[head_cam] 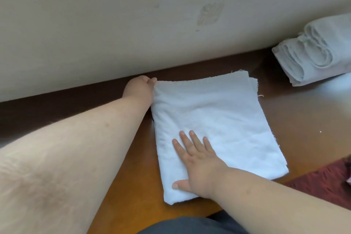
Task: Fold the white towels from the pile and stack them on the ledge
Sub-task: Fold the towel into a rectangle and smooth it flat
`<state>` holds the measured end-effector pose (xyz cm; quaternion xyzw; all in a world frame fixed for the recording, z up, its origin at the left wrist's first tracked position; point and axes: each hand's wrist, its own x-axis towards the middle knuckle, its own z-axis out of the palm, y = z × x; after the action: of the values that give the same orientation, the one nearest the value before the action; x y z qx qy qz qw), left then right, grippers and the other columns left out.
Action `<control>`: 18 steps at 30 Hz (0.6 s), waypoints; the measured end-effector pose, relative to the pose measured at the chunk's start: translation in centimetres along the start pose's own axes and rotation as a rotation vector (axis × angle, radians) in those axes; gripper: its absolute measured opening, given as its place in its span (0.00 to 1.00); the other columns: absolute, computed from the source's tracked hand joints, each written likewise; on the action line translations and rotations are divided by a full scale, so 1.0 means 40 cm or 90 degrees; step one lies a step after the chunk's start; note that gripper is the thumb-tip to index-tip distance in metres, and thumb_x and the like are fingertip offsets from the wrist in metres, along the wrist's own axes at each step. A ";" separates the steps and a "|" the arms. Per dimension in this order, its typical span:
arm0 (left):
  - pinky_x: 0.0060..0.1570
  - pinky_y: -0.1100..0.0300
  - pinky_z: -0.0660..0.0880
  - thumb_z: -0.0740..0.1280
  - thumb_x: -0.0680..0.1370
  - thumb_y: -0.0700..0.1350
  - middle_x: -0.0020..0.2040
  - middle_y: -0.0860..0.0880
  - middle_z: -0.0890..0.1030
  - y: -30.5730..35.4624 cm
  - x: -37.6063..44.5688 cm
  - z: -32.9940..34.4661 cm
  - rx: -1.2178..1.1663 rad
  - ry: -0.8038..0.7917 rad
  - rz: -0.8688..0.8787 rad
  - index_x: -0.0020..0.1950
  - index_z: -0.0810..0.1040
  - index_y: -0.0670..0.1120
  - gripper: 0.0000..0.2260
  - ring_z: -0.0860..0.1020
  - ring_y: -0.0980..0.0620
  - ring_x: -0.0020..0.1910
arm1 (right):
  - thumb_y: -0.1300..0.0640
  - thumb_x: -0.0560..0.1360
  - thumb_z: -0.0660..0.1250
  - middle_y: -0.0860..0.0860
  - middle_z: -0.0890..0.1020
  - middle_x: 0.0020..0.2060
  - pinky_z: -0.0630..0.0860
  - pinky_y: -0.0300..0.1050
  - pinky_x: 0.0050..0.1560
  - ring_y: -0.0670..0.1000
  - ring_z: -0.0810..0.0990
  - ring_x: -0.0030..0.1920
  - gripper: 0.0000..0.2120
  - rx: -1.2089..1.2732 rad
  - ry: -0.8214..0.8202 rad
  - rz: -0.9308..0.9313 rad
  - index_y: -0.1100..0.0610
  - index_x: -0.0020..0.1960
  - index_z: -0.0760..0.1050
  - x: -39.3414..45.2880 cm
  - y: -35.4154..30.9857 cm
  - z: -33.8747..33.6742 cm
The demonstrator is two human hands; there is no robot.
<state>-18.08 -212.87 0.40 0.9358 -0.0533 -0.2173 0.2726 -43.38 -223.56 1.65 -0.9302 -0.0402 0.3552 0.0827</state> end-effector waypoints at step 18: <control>0.49 0.59 0.68 0.74 0.72 0.58 0.56 0.49 0.80 0.038 0.026 0.047 0.050 -0.042 0.058 0.63 0.76 0.48 0.24 0.74 0.51 0.48 | 0.26 0.72 0.51 0.44 0.21 0.70 0.24 0.63 0.70 0.49 0.16 0.69 0.46 0.059 0.048 0.004 0.40 0.76 0.26 -0.059 0.076 0.072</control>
<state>-17.95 -215.28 -0.60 0.9348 -0.1132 -0.2329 0.2431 -47.02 -226.50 0.52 -0.9383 -0.0175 0.3216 0.1257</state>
